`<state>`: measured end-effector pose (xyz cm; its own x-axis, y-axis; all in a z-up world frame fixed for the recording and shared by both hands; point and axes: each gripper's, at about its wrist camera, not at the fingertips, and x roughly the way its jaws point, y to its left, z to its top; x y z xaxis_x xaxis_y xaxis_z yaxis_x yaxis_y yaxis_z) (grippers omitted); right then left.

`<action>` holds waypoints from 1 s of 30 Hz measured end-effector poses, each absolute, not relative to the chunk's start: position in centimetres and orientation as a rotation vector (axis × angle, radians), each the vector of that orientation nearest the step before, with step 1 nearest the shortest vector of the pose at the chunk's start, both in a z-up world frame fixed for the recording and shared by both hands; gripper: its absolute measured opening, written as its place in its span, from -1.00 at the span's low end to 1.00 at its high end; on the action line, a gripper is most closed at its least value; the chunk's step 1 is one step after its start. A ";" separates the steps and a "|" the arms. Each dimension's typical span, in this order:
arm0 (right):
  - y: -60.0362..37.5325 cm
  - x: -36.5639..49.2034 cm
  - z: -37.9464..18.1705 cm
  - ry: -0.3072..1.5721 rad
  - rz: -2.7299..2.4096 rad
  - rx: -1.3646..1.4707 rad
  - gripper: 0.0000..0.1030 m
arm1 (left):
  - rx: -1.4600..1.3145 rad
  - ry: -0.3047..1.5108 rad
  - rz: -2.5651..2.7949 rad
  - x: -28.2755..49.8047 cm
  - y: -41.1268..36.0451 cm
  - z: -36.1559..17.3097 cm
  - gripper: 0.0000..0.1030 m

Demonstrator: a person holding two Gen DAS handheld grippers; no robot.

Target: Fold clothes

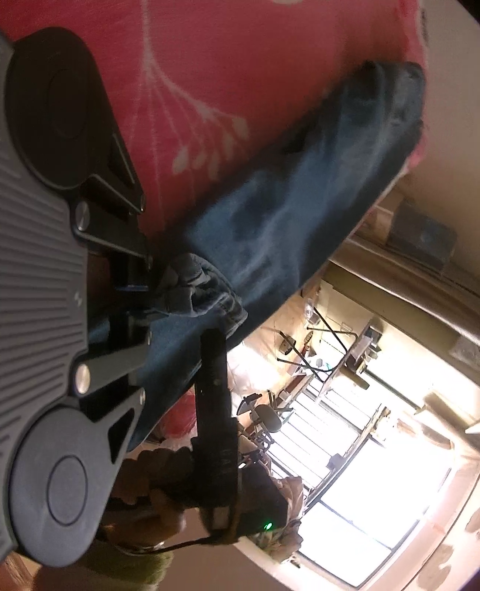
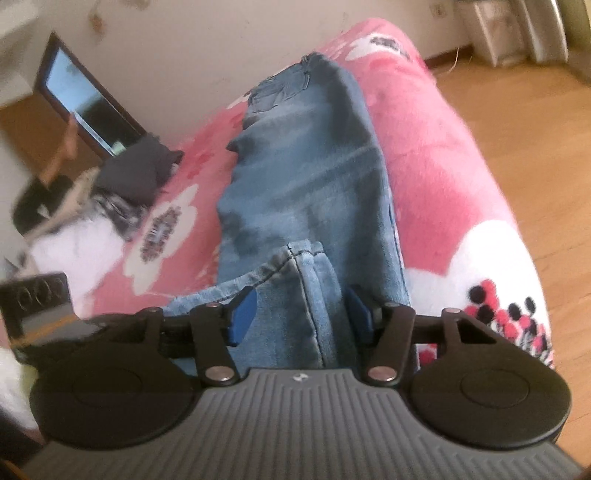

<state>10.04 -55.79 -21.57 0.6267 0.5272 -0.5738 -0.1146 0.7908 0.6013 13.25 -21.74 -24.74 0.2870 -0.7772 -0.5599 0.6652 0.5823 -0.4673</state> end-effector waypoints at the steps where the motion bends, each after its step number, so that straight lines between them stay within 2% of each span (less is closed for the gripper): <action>1: -56.0 10.1 -21.6 0.823 0.403 0.564 0.05 | -0.145 0.830 -0.972 13.1 -21.7 -24.7 -0.83; 6: -56.0 10.4 -21.1 0.859 0.455 0.513 -0.25 | -0.081 0.758 -0.988 12.1 -21.5 -24.0 -0.84; 8: -56.0 10.7 -20.8 0.868 0.456 0.488 -0.29 | -0.053 0.712 -0.996 11.4 -21.5 -23.4 -0.84; 13: -56.2 11.3 -20.5 0.882 0.467 0.479 -0.21 | 0.007 0.609 -1.014 9.9 -21.4 -21.9 -0.86; 15: -56.4 11.5 -20.6 0.887 0.476 0.491 -0.03 | 0.026 0.589 -1.018 9.6 -21.4 -21.7 -0.86; 17: -56.6 11.4 -20.9 0.886 0.491 0.530 0.04 | 0.036 0.584 -1.017 9.4 -21.4 -21.6 -0.86; 22: -56.8 11.0 -21.5 0.886 0.525 0.596 0.05 | 0.044 0.588 -1.007 9.3 -21.3 -21.5 -0.86; 25: -56.5 10.7 -21.5 0.890 0.540 0.588 -0.18 | 0.044 0.597 -0.996 9.4 -21.3 -21.7 -0.85; 27: -56.2 10.4 -21.5 0.887 0.542 0.582 -0.60 | 0.040 0.609 -0.985 9.7 -21.3 -21.9 -0.85; 29: -56.3 10.0 -21.2 0.860 0.525 0.579 -0.80 | 0.029 0.616 -0.968 9.9 -21.1 -21.8 -0.85; 30: -56.5 9.7 -21.0 0.838 0.516 0.584 -0.84 | 0.021 0.614 -0.960 10.1 -20.9 -21.7 -0.85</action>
<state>9.69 -56.45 -20.96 0.5665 0.6294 -0.5318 -0.1912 0.7282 0.6581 10.06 -20.94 -21.66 0.4174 -0.7597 -0.4986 0.7712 0.5864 -0.2479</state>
